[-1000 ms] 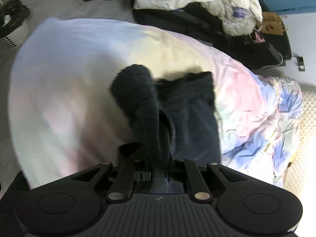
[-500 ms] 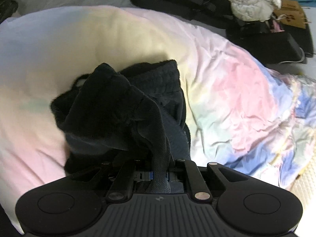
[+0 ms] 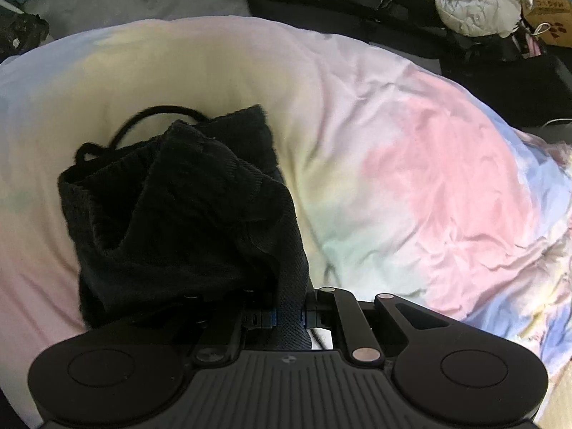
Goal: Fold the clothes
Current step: 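Open the right tool while the left tool lays the waistband flat and releases it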
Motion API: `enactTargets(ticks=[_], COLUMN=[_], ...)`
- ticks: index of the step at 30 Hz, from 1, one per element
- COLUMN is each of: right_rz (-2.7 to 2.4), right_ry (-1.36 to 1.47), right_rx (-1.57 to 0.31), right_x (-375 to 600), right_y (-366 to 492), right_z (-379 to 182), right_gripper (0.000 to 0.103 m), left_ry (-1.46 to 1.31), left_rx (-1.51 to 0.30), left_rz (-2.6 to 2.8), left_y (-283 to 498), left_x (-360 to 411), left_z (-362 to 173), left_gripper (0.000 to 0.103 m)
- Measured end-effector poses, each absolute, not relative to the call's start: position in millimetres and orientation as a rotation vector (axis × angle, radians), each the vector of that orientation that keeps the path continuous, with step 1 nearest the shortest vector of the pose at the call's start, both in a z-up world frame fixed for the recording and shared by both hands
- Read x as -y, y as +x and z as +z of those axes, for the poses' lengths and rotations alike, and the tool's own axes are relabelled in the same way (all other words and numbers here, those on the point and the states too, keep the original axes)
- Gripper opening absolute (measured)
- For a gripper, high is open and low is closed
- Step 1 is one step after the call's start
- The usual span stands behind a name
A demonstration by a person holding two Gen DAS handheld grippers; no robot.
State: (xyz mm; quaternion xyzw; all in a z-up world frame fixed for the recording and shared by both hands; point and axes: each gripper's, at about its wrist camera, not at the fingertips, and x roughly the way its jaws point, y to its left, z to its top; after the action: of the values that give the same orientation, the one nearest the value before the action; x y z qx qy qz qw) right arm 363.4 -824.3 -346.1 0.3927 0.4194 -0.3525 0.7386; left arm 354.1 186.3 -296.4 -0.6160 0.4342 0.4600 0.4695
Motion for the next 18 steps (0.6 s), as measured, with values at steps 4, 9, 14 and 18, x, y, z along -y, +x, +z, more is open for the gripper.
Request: enactTargets(ticks=[4,9,14,18], right_rz=[-0.766,-0.726,-0.606,-0.545], right_ry=[0.819,0.799,0.797,0.818], right_rx=[-1.003,-1.047,-1.011,-0.97], right_x=[823.3,825.5,823.0,820.6], right_y=[397.3,409.6,393.9,362.9], right_z=[-372.0,-392.8,-378.1,-355.4], right_gripper=[0.003,0.017,0.034,0.036], left_ry=[-1.427,-1.323,-1.273,-1.242], left_rx=[-1.138,-1.189,-1.157,-1.108], left_rz=[1.154,1.127,1.014,0.91], left_y=[384.7,399.4,394.9,374.4], left_x=[-184.2,-174.3,-157.1,-133.1], left_z=[-308.6,-315.7,-301.2,-276.3], left_gripper=[0.014,0.031,0.056,0.065])
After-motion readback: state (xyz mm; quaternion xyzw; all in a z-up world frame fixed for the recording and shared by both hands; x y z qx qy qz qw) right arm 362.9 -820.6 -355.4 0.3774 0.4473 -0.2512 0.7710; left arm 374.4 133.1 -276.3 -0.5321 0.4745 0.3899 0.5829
